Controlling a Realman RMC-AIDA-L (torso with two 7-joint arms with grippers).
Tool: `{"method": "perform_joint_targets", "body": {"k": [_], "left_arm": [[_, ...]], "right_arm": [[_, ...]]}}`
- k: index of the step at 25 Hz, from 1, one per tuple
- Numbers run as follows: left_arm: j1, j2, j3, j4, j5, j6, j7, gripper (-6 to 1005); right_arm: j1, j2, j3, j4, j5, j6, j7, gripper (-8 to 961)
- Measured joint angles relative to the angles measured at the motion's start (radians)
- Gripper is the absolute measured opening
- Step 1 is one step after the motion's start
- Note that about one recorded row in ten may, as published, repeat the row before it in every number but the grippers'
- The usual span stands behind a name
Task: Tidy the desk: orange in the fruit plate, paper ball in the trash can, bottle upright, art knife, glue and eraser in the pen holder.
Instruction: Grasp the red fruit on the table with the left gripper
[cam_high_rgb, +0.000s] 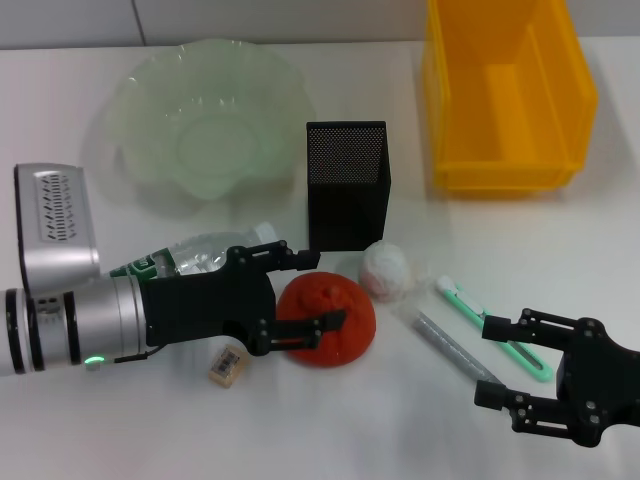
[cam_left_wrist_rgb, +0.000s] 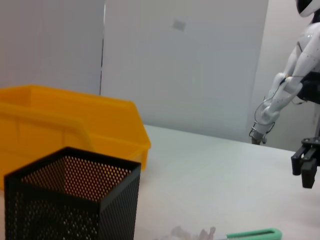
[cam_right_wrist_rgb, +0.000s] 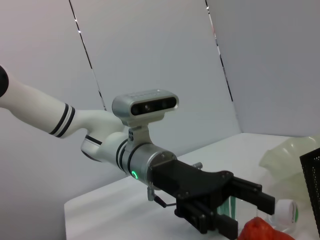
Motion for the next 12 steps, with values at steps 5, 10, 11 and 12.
{"method": "perform_joint_targets", "body": {"k": [5, 10, 11, 12], "left_arm": [[-0.024, 0.000, 0.000, -0.050, -0.001, -0.036, 0.031, 781], [-0.029, 0.000, 0.000, -0.069, -0.001, -0.076, 0.033, 772], [-0.029, 0.000, 0.000, -0.069, -0.001, -0.076, 0.033, 770], [-0.029, 0.000, 0.000, -0.072, -0.002, -0.086, 0.033, 767]], "right_arm": [[0.002, 0.001, 0.000, 0.003, -0.001, -0.008, 0.000, 722], [0.002, 0.001, 0.000, 0.003, -0.001, -0.009, -0.001, 722], [0.002, 0.001, 0.000, 0.004, -0.001, -0.009, -0.001, 722], [0.003, 0.001, 0.000, 0.004, -0.001, -0.009, -0.001, 722]]}}
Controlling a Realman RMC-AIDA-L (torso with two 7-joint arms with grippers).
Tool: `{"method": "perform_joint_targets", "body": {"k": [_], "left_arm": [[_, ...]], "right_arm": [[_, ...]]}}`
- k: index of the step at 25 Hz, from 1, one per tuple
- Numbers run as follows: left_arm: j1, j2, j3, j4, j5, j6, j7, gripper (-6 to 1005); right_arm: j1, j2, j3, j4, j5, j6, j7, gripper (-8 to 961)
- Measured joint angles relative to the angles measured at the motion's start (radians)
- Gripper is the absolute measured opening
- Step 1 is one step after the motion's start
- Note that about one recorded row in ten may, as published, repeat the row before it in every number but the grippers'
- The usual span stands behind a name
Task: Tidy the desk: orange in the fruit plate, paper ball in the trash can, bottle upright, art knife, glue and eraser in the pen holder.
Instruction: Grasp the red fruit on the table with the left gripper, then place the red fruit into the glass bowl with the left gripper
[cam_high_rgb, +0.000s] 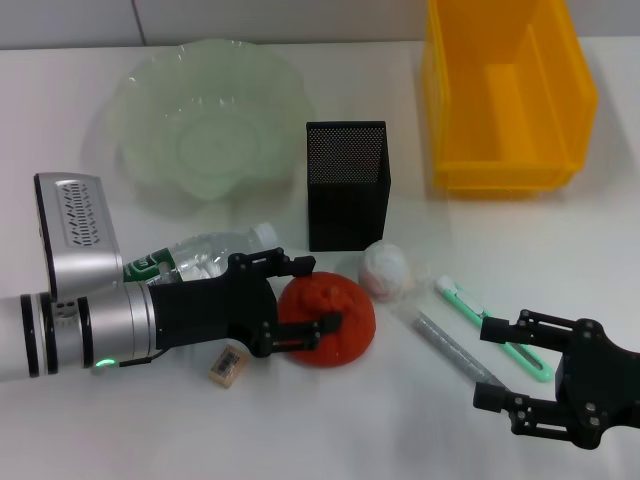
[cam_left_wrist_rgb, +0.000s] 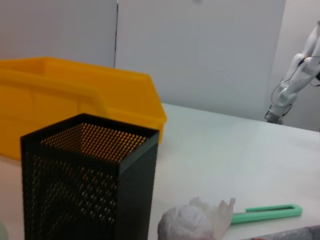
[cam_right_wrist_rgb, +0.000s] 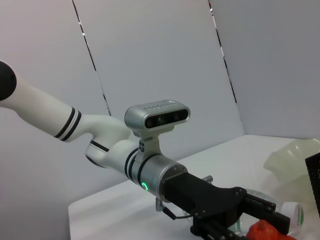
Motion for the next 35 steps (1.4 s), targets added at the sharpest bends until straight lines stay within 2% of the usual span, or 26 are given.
{"method": "perform_joint_targets", "body": {"k": [11, 16, 19, 27, 35], "left_arm": [[-0.002, 0.000, -0.009, -0.017, -0.036, -0.013, 0.000, 742], [0.002, 0.000, -0.001, -0.019, -0.064, 0.000, -0.003, 517], [-0.001, 0.000, 0.009, -0.019, -0.061, 0.006, -0.011, 313], [-0.004, 0.000, 0.023, -0.015, -0.063, 0.027, -0.021, 250], [0.010, 0.005, 0.012, 0.026, -0.073, 0.149, -0.070, 187]], "right_arm": [[0.003, 0.000, 0.000, 0.004, 0.000, -0.002, 0.000, 723], [0.003, 0.000, 0.000, 0.004, 0.000, -0.003, 0.000, 722], [0.003, 0.000, 0.000, 0.004, 0.000, -0.003, 0.000, 722], [0.005, 0.000, -0.002, 0.016, 0.000, 0.005, 0.000, 723], [0.009, 0.000, -0.001, 0.033, 0.000, 0.008, -0.009, 723]]}}
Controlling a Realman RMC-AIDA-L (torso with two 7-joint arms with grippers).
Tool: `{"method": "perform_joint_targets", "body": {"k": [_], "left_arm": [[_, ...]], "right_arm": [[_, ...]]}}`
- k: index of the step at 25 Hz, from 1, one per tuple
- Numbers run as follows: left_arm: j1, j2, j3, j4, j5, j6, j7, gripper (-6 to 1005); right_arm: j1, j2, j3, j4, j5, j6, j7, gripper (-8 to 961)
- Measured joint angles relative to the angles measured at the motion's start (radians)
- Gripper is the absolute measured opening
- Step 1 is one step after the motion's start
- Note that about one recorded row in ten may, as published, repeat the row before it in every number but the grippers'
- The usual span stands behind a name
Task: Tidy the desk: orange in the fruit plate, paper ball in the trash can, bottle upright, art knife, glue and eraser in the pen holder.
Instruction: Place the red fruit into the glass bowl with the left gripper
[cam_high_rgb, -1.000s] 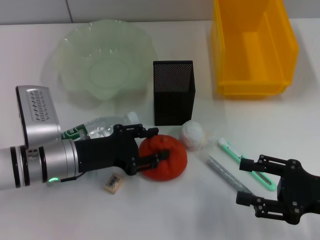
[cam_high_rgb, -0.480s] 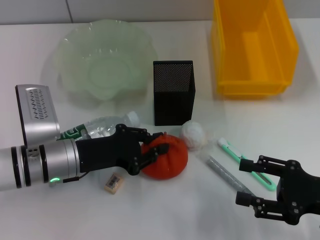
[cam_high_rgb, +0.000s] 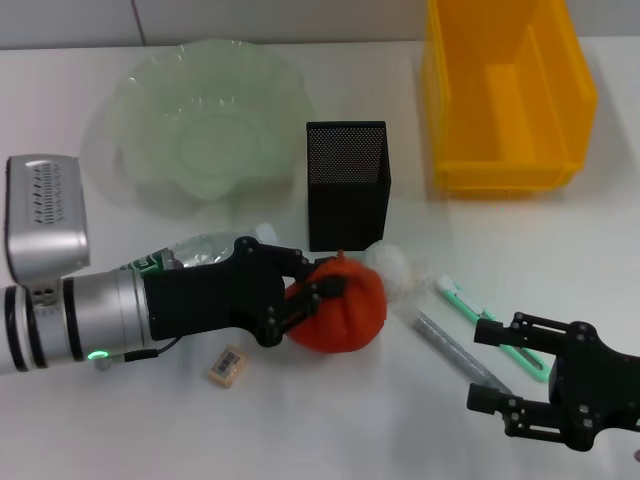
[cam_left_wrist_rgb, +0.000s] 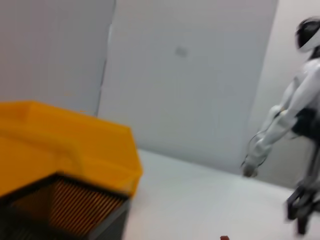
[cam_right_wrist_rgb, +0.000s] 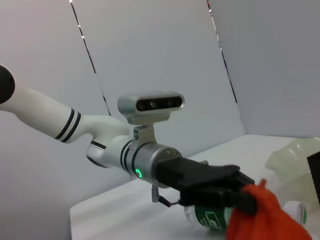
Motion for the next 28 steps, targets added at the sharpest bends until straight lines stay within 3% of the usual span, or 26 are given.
{"method": "perform_joint_targets", "body": {"k": [1, 2, 7, 13, 21, 28], "left_arm": [[0.000, 0.000, 0.000, 0.000, 0.000, 0.000, 0.000, 180], [0.005, 0.002, -0.001, 0.027, -0.007, 0.090, -0.007, 172], [0.012, 0.003, -0.006, 0.066, -0.033, 0.175, -0.011, 123], [0.016, 0.004, -0.011, 0.124, -0.101, 0.187, -0.021, 101], [0.005, 0.002, -0.010, 0.184, -0.217, 0.046, -0.022, 99], [-0.024, -0.001, -0.010, 0.202, -0.333, -0.171, -0.024, 84]], "right_arm": [[0.002, 0.000, 0.000, 0.006, 0.000, 0.000, -0.005, 723], [0.003, 0.000, 0.000, 0.014, 0.000, 0.000, -0.011, 723], [0.010, 0.000, -0.001, 0.039, 0.000, 0.005, -0.032, 722], [0.011, 0.000, 0.001, 0.041, 0.000, 0.008, -0.032, 722], [0.018, 0.000, 0.001, 0.042, 0.000, 0.011, -0.032, 723], [0.023, 0.000, 0.001, 0.044, 0.006, 0.011, -0.032, 723]]}}
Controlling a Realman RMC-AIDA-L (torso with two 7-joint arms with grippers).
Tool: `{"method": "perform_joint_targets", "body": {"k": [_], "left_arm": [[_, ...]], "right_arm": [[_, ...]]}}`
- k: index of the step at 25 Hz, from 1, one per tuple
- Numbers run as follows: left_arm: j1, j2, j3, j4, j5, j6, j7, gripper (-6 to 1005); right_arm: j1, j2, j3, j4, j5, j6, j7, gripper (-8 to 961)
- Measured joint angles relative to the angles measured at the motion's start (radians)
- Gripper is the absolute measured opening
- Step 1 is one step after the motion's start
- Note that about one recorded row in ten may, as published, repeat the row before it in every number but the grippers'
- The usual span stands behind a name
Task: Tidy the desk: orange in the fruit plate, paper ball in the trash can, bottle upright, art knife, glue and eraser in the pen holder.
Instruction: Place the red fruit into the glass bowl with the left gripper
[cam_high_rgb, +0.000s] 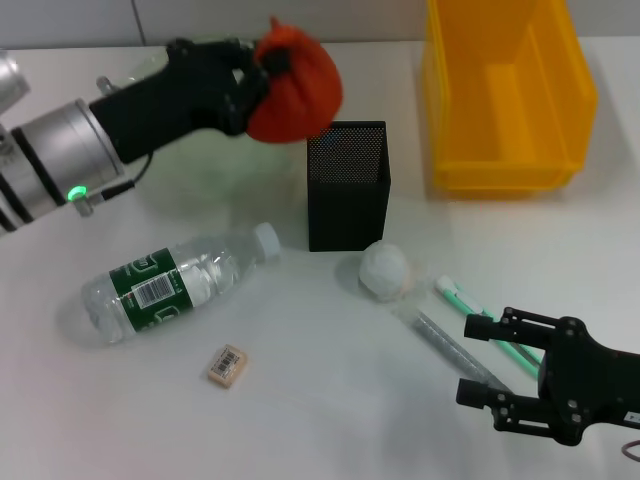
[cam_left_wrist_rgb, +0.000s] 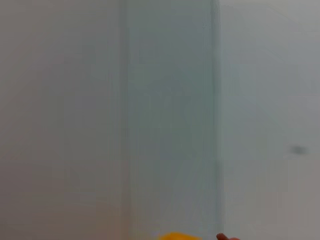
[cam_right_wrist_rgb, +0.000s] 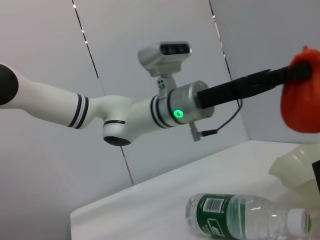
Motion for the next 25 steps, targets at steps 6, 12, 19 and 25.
{"method": "perform_joint_targets", "body": {"k": [6, 12, 19, 25], "left_arm": [[-0.029, -0.003, 0.002, -0.009, -0.056, -0.168, 0.012, 77], [-0.039, -0.003, 0.010, -0.014, -0.069, -0.213, 0.044, 74], [-0.046, -0.003, 0.031, -0.078, -0.152, -0.205, 0.124, 71], [-0.054, -0.003, 0.053, -0.083, -0.166, -0.204, 0.155, 68]], "right_arm": [[0.029, 0.000, 0.000, 0.018, 0.003, 0.000, 0.000, 723], [0.068, 0.002, 0.000, 0.022, 0.004, -0.015, 0.002, 722], [0.116, 0.006, -0.004, 0.030, 0.006, -0.025, 0.002, 722], [0.150, 0.005, 0.006, 0.088, 0.007, -0.007, -0.045, 722]]}}
